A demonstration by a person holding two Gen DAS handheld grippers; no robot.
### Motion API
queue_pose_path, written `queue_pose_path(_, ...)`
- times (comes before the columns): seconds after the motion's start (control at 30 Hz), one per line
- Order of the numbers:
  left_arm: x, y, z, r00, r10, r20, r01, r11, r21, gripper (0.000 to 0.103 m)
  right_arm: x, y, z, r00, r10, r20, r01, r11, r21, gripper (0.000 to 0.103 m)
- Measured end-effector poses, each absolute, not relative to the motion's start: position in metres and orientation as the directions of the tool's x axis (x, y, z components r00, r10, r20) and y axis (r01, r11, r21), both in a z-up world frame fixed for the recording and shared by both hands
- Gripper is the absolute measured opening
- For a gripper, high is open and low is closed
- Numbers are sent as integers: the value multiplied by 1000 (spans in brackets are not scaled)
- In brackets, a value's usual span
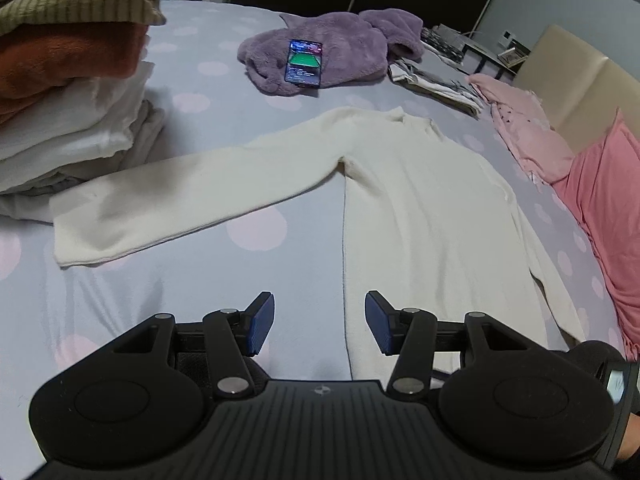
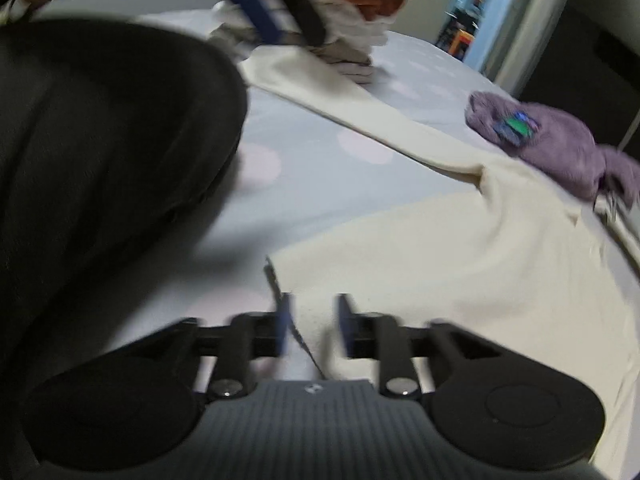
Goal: Fold clothes
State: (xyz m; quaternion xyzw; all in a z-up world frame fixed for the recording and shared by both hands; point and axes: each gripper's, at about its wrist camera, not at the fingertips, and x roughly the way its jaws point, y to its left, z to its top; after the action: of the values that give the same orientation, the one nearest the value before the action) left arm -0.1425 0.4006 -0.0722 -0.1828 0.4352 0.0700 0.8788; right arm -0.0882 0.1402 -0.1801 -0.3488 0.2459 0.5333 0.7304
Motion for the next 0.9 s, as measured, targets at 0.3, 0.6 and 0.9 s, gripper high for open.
queue_pose_path(0.3, -139, 390, -82, 593, -58, -803, -267, 927, -264, 48, -132, 171, -210, 398, 614, -681, -863, -2, -506, 42)
queue_pose_path(0.6, -145, 405, -84, 599, -63, -798, -321, 894, -312, 48, -103, 161, -178, 310, 673, -671, -939, 104, -329, 3)
queue_pose_path(0.9, -141, 405, -90, 584, -79, -808, -327, 888, -323, 48, -91, 128, -156, 204, 716, -668, -978, 123, -168, 3)
